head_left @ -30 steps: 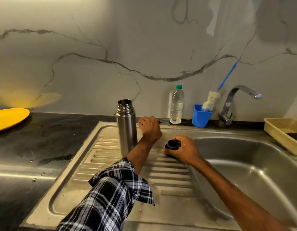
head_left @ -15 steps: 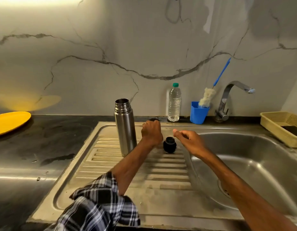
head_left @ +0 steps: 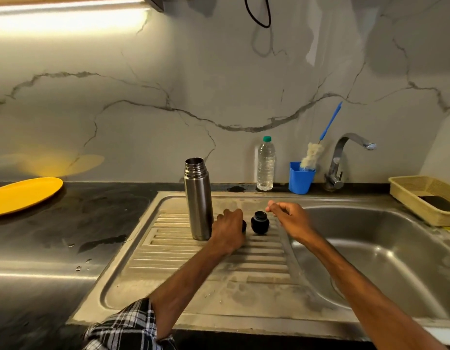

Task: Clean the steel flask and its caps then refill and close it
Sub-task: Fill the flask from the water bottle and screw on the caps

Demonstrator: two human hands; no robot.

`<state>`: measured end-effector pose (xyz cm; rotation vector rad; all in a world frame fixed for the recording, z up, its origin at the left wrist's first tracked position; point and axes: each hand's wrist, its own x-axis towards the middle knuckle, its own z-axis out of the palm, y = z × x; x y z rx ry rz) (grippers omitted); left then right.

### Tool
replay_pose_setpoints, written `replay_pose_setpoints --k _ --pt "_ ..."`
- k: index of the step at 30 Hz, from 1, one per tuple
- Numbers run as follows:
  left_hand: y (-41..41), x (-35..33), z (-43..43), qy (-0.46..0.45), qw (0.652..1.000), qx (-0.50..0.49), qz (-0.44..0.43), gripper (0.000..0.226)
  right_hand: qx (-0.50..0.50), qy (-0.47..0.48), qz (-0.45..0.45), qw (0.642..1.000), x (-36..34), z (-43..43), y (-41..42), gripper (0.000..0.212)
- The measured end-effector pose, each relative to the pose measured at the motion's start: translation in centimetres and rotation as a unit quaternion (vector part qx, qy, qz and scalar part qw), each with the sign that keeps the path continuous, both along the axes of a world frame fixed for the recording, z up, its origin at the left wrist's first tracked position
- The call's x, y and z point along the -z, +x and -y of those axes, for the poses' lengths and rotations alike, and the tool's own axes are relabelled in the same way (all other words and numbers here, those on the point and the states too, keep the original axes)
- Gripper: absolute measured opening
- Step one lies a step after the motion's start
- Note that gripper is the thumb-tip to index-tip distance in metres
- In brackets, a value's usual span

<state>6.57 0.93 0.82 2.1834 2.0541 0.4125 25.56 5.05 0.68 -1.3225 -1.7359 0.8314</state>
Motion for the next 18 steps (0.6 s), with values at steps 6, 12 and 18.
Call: replay_pose_setpoints --k 6,12,18 --pt "-0.4 -1.4 3.0 0.126 0.991 0.019 0.027 0.055 0.035 0.046 -0.003 0.998 -0.8 -0.8 0.2 0.028" --pt "-2.6 -3.8 3.9 0.273 0.953 0.025 0.126 0.023 0.115 0.094 -0.02 0.989 -3.2 -5.4 -0.4 0.016" --pt "-1.1 -5.2 -0.6 0.244 0.961 0.055 0.117 0.022 0.192 0.118 0.009 0.974 -5.2 -13.6 -3.3 0.059"
